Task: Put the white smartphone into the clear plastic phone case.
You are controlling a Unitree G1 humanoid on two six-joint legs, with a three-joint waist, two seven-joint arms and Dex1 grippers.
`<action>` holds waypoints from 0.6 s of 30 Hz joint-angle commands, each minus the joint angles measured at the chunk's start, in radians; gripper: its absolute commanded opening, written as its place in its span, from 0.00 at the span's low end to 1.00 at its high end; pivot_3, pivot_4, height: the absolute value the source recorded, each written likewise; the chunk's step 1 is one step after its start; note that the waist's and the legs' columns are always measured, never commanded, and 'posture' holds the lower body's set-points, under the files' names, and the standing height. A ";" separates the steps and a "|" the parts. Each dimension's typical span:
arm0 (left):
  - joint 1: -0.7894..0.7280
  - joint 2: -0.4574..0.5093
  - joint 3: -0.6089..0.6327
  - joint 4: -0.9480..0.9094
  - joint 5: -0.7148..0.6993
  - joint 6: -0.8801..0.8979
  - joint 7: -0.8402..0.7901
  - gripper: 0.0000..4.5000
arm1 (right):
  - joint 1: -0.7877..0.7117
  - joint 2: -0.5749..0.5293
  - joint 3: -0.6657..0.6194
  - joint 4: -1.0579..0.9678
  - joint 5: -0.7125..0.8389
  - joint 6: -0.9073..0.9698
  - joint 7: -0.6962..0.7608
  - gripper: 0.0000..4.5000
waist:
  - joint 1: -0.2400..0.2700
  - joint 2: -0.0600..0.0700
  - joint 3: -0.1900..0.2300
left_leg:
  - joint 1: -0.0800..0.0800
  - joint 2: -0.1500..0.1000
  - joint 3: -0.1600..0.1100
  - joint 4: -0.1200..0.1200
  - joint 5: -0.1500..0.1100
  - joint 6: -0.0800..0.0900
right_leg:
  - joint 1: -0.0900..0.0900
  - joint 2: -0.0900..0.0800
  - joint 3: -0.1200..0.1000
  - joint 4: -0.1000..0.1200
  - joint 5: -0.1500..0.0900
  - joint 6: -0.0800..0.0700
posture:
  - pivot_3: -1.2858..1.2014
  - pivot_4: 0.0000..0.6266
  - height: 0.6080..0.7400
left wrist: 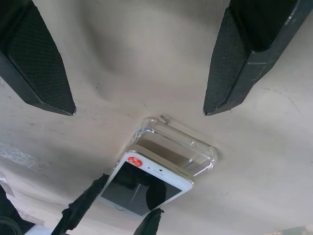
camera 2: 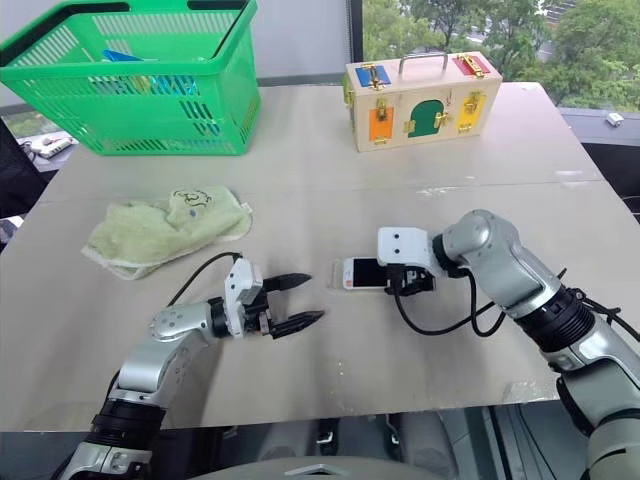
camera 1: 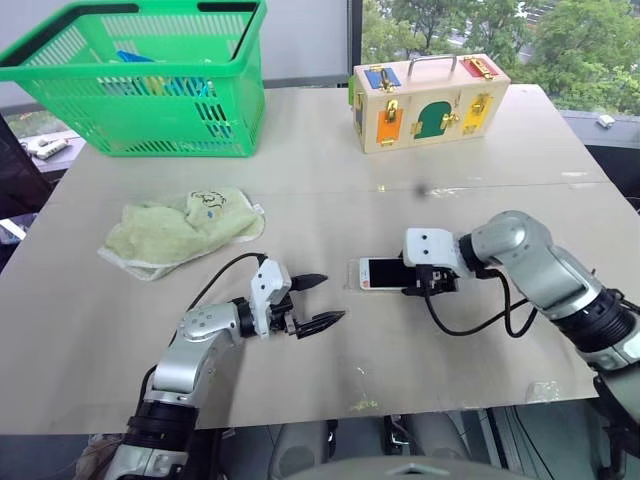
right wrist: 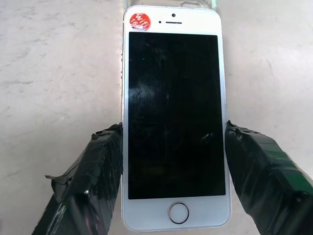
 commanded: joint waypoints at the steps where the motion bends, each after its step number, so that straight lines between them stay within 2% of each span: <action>1: -0.009 0.006 0.002 -0.028 -0.014 0.005 0.003 0.95 | -0.049 0.014 -0.017 -0.019 -0.010 0.055 -0.004 0.62 | 0.000 0.000 0.000 | 0.000 0.000 0.000 0.000 0.000 0.000 | 0.000 0.000 0.000 0.000 0.000 0.000 | 0.52 0.24 1.00; 11: -0.022 0.001 -0.003 -0.016 -0.008 0.002 0.014 0.95 | -0.058 -0.008 0.060 -0.088 -0.021 0.106 0.076 0.62 | 0.000 0.000 0.000 | -0.003 0.000 0.000 0.000 0.000 0.000 | -0.003 0.000 0.000 -0.001 0.000 0.000 | 0.52 0.24 1.00; 18: -0.023 0.001 -0.005 -0.014 -0.006 0.000 0.018 0.95 | -0.049 -0.012 0.096 -0.101 -0.057 0.113 0.071 0.62 | 0.000 0.000 0.000 | -0.003 0.000 0.000 -0.001 0.000 0.000 | -0.003 0.000 0.000 -0.001 0.000 0.000 | 0.52 0.24 1.00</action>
